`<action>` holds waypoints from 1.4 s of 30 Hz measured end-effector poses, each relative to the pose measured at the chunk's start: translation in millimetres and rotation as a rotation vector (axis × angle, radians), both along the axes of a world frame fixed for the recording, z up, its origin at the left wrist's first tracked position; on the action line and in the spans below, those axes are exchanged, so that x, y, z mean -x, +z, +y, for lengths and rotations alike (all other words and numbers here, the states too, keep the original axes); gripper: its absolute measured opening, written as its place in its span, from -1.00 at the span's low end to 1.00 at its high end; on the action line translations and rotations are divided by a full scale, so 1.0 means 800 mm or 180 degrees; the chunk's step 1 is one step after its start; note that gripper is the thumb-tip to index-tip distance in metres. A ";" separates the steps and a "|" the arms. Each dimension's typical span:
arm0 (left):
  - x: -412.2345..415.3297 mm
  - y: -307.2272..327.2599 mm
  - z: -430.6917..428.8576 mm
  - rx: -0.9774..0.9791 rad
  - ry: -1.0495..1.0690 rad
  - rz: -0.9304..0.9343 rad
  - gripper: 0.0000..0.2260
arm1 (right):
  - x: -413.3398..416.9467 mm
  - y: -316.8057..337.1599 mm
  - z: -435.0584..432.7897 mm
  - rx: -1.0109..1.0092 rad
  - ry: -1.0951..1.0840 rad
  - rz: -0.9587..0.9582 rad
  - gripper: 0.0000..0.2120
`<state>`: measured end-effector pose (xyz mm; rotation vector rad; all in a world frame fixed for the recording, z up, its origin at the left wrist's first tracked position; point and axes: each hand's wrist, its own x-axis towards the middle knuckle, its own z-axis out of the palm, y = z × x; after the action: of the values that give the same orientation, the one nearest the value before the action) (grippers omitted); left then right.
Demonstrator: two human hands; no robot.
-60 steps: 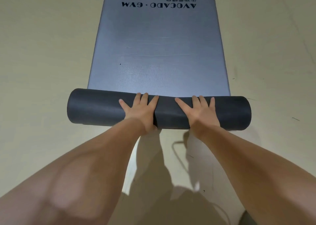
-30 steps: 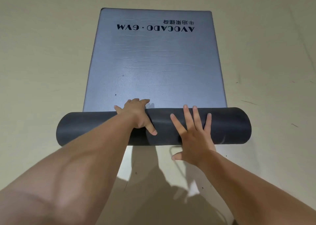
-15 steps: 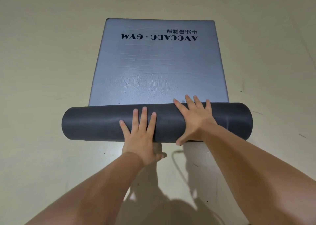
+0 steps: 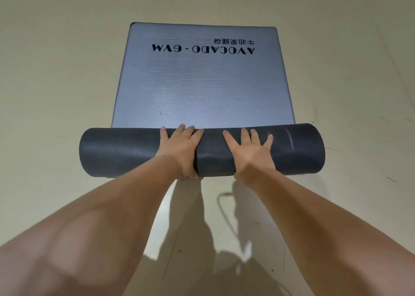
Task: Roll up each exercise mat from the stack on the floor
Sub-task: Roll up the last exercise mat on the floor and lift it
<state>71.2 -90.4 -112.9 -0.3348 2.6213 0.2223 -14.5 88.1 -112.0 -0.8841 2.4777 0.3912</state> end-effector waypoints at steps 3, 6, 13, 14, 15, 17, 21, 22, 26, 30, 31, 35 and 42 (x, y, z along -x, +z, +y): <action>-0.022 0.005 0.026 0.0354 0.0063 0.0278 0.01 | -0.001 0.002 0.002 0.0049 -0.0043 -0.0026 0.13; -0.068 -0.005 0.058 0.0660 0.0269 0.0415 -0.02 | 0.001 0.010 0.010 0.0156 -0.0109 -0.0179 0.08; -0.123 -0.002 0.082 0.0617 -0.0133 0.0536 0.10 | -0.027 0.042 0.045 0.0240 -0.0272 -0.0602 -0.15; -0.132 -0.003 0.088 0.0576 -0.0168 0.0575 0.11 | -0.031 0.047 0.052 0.0242 -0.0293 -0.0692 -0.19; -0.139 -0.006 0.094 0.0560 -0.0220 0.0620 0.14 | -0.034 0.050 0.060 0.0240 -0.0293 -0.0762 -0.23; -0.145 -0.009 0.101 0.0569 -0.0409 0.0611 0.19 | -0.039 0.056 0.073 0.0220 -0.0280 -0.0853 -0.25; -0.131 -0.007 0.098 0.0731 -0.0555 0.0361 0.02 | -0.027 0.057 0.073 0.0092 -0.0241 -0.0974 -0.19; -0.124 -0.006 0.097 0.0781 -0.0541 0.0298 -0.07 | -0.024 0.054 0.071 0.0064 -0.0236 -0.0992 -0.14; -0.076 0.001 0.078 0.0525 -0.0440 -0.0031 -0.12 | -0.027 0.037 0.071 0.0237 -0.0228 -0.0832 0.16; -0.014 0.028 0.042 0.0078 -0.0516 -0.0410 -0.17 | -0.042 0.037 0.064 0.0722 -0.0283 -0.0552 0.28; -0.002 0.036 0.035 -0.0003 -0.0534 -0.0495 -0.23 | -0.047 0.037 0.062 0.0724 -0.0315 -0.0433 0.31; 0.023 0.052 0.030 -0.0404 -0.0770 -0.0909 -0.38 | -0.075 0.028 0.070 0.0567 -0.0397 -0.0035 0.33; 0.012 0.053 0.032 -0.1044 -0.0599 -0.1219 -0.36 | -0.097 0.014 0.080 0.0792 -0.0514 0.0167 -0.03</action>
<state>61.9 -64.8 -70.5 -0.0127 2.1752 0.4664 63.3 151.9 -100.7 -0.7677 2.6629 0.0517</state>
